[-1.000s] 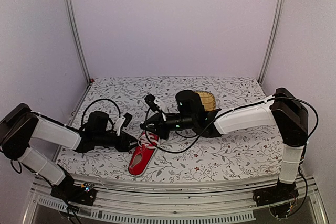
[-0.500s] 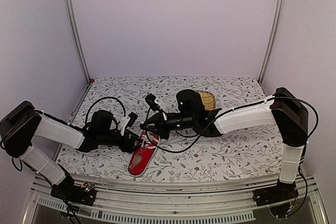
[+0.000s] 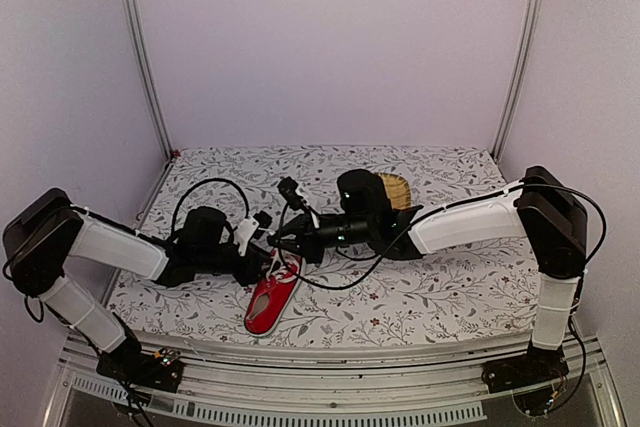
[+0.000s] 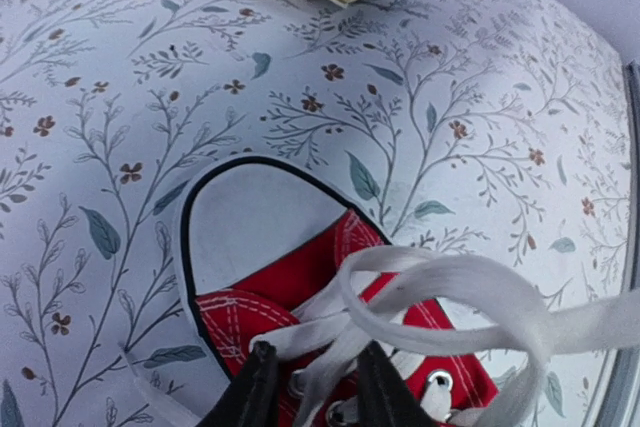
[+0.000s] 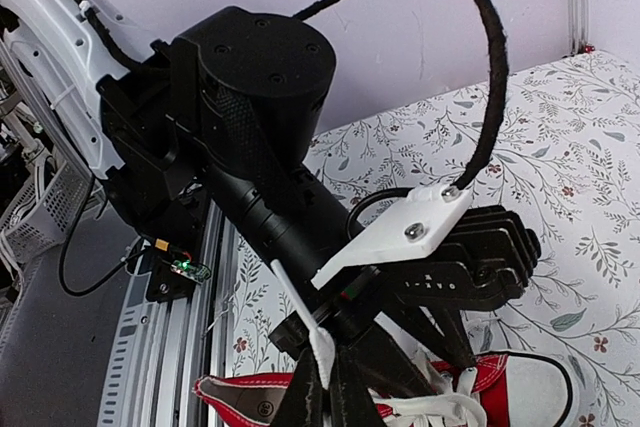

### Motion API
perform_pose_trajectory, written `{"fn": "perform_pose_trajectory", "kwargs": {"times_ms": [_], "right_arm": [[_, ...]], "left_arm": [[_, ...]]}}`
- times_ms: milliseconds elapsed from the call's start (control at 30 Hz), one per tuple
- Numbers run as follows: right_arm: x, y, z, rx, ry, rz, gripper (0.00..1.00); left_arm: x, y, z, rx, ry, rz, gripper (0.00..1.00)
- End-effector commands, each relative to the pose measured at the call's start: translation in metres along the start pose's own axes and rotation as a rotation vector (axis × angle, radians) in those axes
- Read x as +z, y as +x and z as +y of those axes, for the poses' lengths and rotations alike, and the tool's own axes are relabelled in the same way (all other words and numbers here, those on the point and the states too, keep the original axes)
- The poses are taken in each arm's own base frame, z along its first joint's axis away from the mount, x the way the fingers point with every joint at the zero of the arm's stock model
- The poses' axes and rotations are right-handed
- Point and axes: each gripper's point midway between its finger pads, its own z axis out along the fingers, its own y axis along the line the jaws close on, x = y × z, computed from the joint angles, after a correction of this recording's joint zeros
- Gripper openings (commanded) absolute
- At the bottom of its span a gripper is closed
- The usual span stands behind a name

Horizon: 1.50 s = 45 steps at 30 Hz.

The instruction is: Tie the shoes

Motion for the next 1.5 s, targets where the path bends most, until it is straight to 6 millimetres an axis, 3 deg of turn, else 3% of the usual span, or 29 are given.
{"fn": "perform_pose_trajectory", "kwargs": {"times_ms": [0, 67, 300, 633, 833, 933, 1000, 1200, 1400, 1467], "right_arm": [[-0.013, -0.026, 0.003, -0.014, 0.021, -0.064, 0.02], [-0.02, -0.023, -0.003, 0.011, 0.075, -0.066, 0.02], [-0.057, -0.015, -0.022, 0.113, 0.25, -0.091, 0.02], [-0.099, 0.04, -0.042, 0.266, 0.417, -0.042, 0.02], [-0.123, 0.061, -0.045, 0.337, 0.484, -0.044, 0.02], [-0.124, 0.06, -0.039, 0.334, 0.457, -0.041, 0.02], [-0.118, 0.051, -0.028, 0.294, 0.41, -0.04, 0.02], [-0.059, 0.011, 0.048, 0.077, 0.188, -0.029, 0.02], [0.026, 0.015, 0.116, -0.048, -0.015, 0.023, 0.04], [0.051, 0.021, 0.128, -0.065, -0.046, 0.05, 0.28]], "left_arm": [[0.0, -0.003, -0.001, 0.01, -0.013, -0.002, 0.15], [-0.002, -0.002, 0.001, -0.013, -0.029, -0.007, 0.0], [-0.021, 0.009, 0.023, -0.156, -0.176, -0.035, 0.0], [-0.049, 0.03, 0.05, -0.363, -0.348, -0.039, 0.0], [-0.072, 0.044, 0.075, -0.492, -0.471, -0.033, 0.0], [-0.077, 0.038, 0.076, -0.511, -0.451, -0.055, 0.0], [-0.074, 0.024, 0.068, -0.475, -0.389, -0.074, 0.0], [-0.067, -0.026, 0.036, -0.331, -0.182, -0.131, 0.0], [-0.06, -0.055, 0.024, -0.245, -0.09, -0.125, 0.0], [-0.058, -0.059, 0.024, -0.237, -0.083, -0.112, 0.0]]}}
